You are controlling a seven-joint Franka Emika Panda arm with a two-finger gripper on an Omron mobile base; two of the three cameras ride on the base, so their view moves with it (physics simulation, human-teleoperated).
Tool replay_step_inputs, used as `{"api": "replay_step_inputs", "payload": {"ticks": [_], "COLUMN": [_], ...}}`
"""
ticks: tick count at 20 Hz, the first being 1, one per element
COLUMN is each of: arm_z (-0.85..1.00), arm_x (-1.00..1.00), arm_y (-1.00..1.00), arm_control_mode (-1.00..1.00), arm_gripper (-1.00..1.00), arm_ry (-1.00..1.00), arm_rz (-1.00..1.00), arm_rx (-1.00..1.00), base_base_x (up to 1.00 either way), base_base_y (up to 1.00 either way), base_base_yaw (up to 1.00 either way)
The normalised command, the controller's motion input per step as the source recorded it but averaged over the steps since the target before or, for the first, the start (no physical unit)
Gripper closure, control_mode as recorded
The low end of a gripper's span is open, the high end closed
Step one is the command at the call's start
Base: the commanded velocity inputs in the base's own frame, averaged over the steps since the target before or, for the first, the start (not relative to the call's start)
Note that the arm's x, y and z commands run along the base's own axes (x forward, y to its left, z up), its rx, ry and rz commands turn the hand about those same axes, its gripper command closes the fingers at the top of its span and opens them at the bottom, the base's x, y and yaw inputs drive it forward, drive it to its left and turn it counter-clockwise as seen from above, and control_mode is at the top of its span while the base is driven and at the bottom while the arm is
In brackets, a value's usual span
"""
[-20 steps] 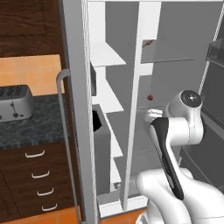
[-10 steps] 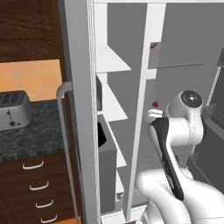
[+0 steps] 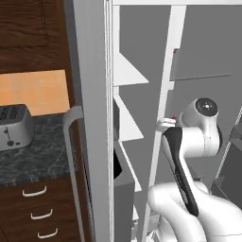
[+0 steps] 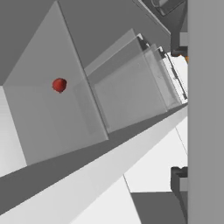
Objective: Take the strawberry from the fridge and place it on top of the pancake, located on the dining counter.
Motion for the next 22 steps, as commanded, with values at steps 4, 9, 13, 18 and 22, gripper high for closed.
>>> {"api": "replay_step_inputs", "payload": {"ticks": [4,9,13,18,22], "arm_z": [0.00,0.00,0.00,0.00,0.00], "arm_x": [0.00,0.00,0.00,0.00,0.00], "arm_y": [0.00,0.00,0.00,0.00,0.00], "arm_control_mode": [1.00,1.00,1.00,1.00,1.00], "arm_gripper": [-1.00,-1.00,-1.00,-1.00,-1.00], "arm_ry": [0.00,0.00,0.00,0.00,0.00], "arm_rz": [0.00,0.00,0.00,0.00,0.00], "arm_rx": [0.00,0.00,0.00,0.00,0.00], "base_base_x": [0.09,0.07,0.04,0.05,0.08], "base_base_y": [-0.05,-0.02,-0.03,-0.12,-0.07], "base_base_yaw": [-0.14,-0.28,-0.29,-0.04,0.00]}}
